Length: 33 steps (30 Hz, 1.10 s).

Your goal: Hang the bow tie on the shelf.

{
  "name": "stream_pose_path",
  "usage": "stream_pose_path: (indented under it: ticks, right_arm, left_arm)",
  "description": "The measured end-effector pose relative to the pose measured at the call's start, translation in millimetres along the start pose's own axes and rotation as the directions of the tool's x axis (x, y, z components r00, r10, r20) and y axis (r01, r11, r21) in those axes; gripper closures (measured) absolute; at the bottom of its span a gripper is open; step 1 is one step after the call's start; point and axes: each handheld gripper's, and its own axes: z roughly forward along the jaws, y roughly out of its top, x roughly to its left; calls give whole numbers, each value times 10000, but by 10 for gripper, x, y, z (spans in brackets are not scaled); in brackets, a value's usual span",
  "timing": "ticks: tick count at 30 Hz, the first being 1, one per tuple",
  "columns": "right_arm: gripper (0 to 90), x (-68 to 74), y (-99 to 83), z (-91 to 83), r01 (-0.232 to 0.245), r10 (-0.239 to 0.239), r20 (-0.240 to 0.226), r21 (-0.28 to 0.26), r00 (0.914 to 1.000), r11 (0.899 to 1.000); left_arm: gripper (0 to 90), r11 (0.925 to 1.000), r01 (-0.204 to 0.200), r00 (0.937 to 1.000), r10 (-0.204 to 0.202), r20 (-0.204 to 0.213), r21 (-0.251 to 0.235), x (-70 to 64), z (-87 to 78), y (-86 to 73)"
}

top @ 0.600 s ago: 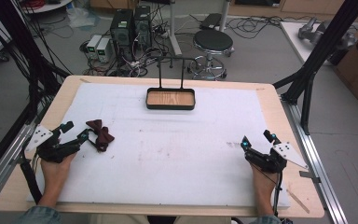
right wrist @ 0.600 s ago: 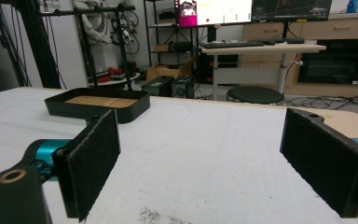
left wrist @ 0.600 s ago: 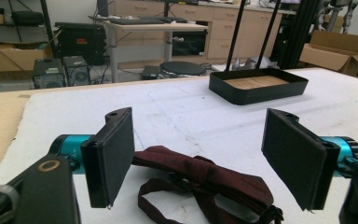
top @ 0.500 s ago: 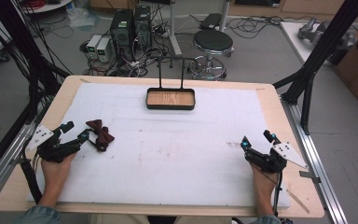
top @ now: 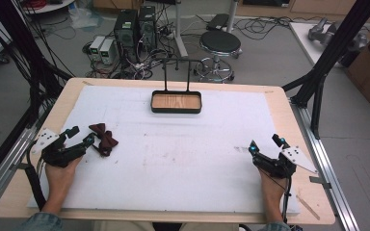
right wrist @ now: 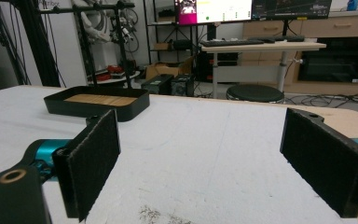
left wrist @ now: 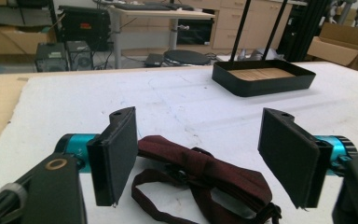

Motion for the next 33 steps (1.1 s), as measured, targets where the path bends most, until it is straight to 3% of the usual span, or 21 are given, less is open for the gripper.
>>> stream_pose_path:
  ticks: [5, 6, 8, 9, 12, 15, 28, 33]
  right_arm:
    - [112, -3, -1, 1, -6, 6, 18, 11, 10000, 10000]
    - [112, -4, -1, 1, 5, -5, 29, 12, 10000, 10000]
    - [112, -5, -1, 1, 4, -4, 37, 20, 10000, 10000]
    - [112, -5, -1, 1, -3, 3, 32, 17, 10000, 10000]
    - [112, -5, -2, 1, -5, 5, 39, 26, 10000, 10000]
    - [112, -4, -1, 1, 14, -14, 49, 29, 10000, 10000]
    - [112, 3, -1, 0, 39, -40, 97, 44, 9999, 10000]
    - [112, 3, -1, 2, 127, -127, 94, 41, 9999, 9999]
  left_arm:
    - [308, 9982, 491, 9988, -492, 41, 346, -37, 63, 8]
    - [308, 9966, 547, 9983, -535, -212, 611, -72, 107, 11]
    - [310, 9953, 615, 9980, -600, -220, 742, -83, 130, 10]
    - [315, 9910, 735, 9971, -710, -262, 1123, -104, 180, 5]
    - [317, 9874, 796, 9968, -772, -229, 1370, -115, 221, -4]
    - [318, 9769, 1023, 9946, -969, -374, 1875, -136, 281, -15]
    - [337, 9548, 1470, 9888, -1348, -645, 2585, -149, 386, -20]
    - [351, 9517, 1449, 9885, -1271, -824, 2706, -163, 405, -20]
